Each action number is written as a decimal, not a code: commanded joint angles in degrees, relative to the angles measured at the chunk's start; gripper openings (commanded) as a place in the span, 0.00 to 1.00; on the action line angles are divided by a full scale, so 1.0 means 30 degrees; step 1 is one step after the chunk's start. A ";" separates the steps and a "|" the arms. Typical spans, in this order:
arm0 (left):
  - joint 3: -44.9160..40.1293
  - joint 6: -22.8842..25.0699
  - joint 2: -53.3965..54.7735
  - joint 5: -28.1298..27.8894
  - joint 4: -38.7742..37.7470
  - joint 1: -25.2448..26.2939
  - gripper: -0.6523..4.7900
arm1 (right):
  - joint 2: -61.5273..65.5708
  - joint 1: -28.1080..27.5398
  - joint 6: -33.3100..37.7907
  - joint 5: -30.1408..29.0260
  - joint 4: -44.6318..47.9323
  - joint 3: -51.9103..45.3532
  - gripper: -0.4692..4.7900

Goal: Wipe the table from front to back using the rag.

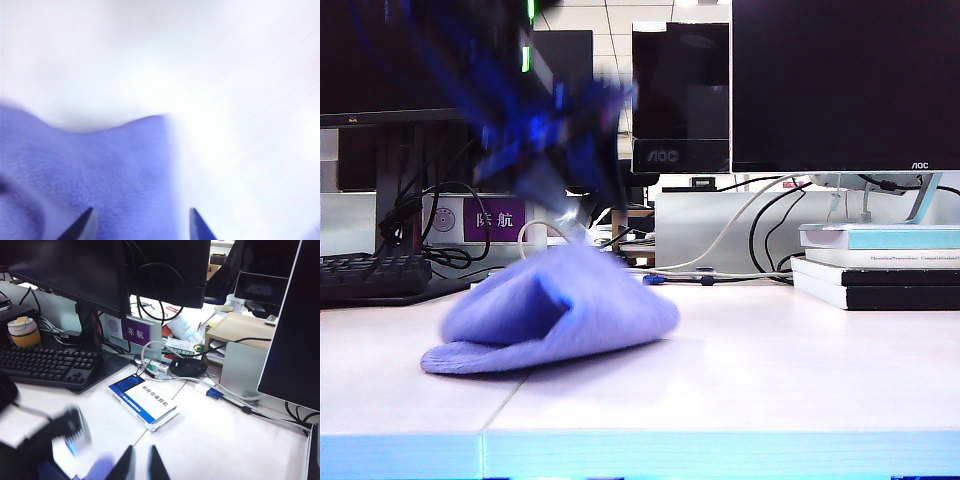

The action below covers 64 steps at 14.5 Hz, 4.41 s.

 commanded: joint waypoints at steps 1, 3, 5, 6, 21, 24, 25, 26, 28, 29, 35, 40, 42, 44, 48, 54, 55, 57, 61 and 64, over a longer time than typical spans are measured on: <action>0.1676 0.0109 -0.0969 0.0233 -0.1668 -0.0036 0.11 | -0.0044 0.0015 -0.0051 0.0007 0.0204 0.0073 0.17; 0.2353 0.0539 -0.1137 0.0240 -0.2688 -0.0036 0.23 | -0.0044 0.0015 -0.0051 0.0007 0.0204 0.0073 0.17; 0.2681 0.0692 -0.1297 0.0262 -0.3118 -0.0036 0.61 | -0.0044 0.0015 -0.0051 0.0007 0.0204 0.0073 0.17; 0.2681 0.0721 -0.1552 0.0386 -0.3067 -0.0036 0.34 | -0.0044 0.0022 -0.0051 0.0007 0.0204 0.0073 0.17; 0.2601 0.3162 -2.0276 -0.4306 -1.0535 -0.0036 0.11 | -0.0022 0.0022 -0.0044 0.0000 0.0197 0.0073 0.17; -0.3249 0.1792 -2.6614 -0.4575 -1.0440 -0.0036 0.11 | -0.0342 0.0015 -0.0182 -0.0131 -0.3402 0.0058 0.17; -0.6331 0.1166 -2.8822 -0.4575 -0.8531 -0.0036 0.11 | -0.0765 0.0022 0.0160 -0.0153 -0.5472 -0.0532 0.17; -0.9275 0.0466 -3.0388 -0.4575 -0.5697 -0.0044 0.11 | -0.1668 0.0109 0.0663 -0.0204 -0.5107 -0.2120 0.17; -1.1329 0.0197 -3.0192 -0.4568 -0.3876 -0.0029 0.11 | -0.3031 0.0182 0.1020 -0.0087 -0.4175 -0.4095 0.17; -1.2429 0.0036 -3.0017 -0.4386 -0.2594 -0.0029 0.11 | -0.3636 0.0197 0.1107 -0.0058 -0.3424 -0.5042 0.17; -1.9773 0.0000 -2.9813 -0.4058 0.4080 -0.0044 0.11 | -0.7053 0.0189 0.2470 -0.0350 -0.5304 -0.9530 0.17; -2.2280 0.0000 -2.9813 -0.4073 0.7133 -0.0036 0.11 | -0.7045 0.0189 0.2463 -0.0328 -0.8888 -0.9530 0.17; -2.2272 0.0182 -2.9791 -0.4299 0.6688 -0.0036 0.11 | -0.7053 0.0189 0.2463 -0.0270 -0.9020 -0.9530 0.17; -2.2272 0.1064 -3.0345 -0.5297 0.6047 0.0058 0.11 | -0.7053 0.0189 0.2463 -0.0138 -0.9012 -0.9530 0.17; -2.2272 0.1894 -3.0352 -0.6812 0.5107 0.1333 0.11 | -0.7053 0.0189 0.2463 -0.0160 -0.9041 -0.9522 0.17; -2.2272 0.1705 -3.0345 -0.1712 0.4845 1.0214 0.11 | -0.7074 0.0168 0.2463 -0.0131 -0.9041 -0.9522 0.17; -2.2272 0.1727 -3.0345 -0.0823 0.5005 1.0214 0.11 | -0.7074 0.0168 0.2463 -0.0138 -0.9049 -0.9530 0.17; -2.2265 0.1734 -3.0345 -0.0816 0.5085 1.0214 0.12 | -0.7074 0.0168 0.2463 -0.0131 -0.9049 -0.9530 0.17; -2.2272 0.1872 -3.0352 -0.1574 0.5071 1.0236 0.13 | -0.7074 0.0168 0.2463 -0.0138 -0.8990 -0.9573 0.17; -2.2272 0.1872 -3.0352 -0.1566 0.5071 1.0236 0.13 | -1.1591 -0.2681 0.2433 0.0000 -0.5355 -1.2721 0.17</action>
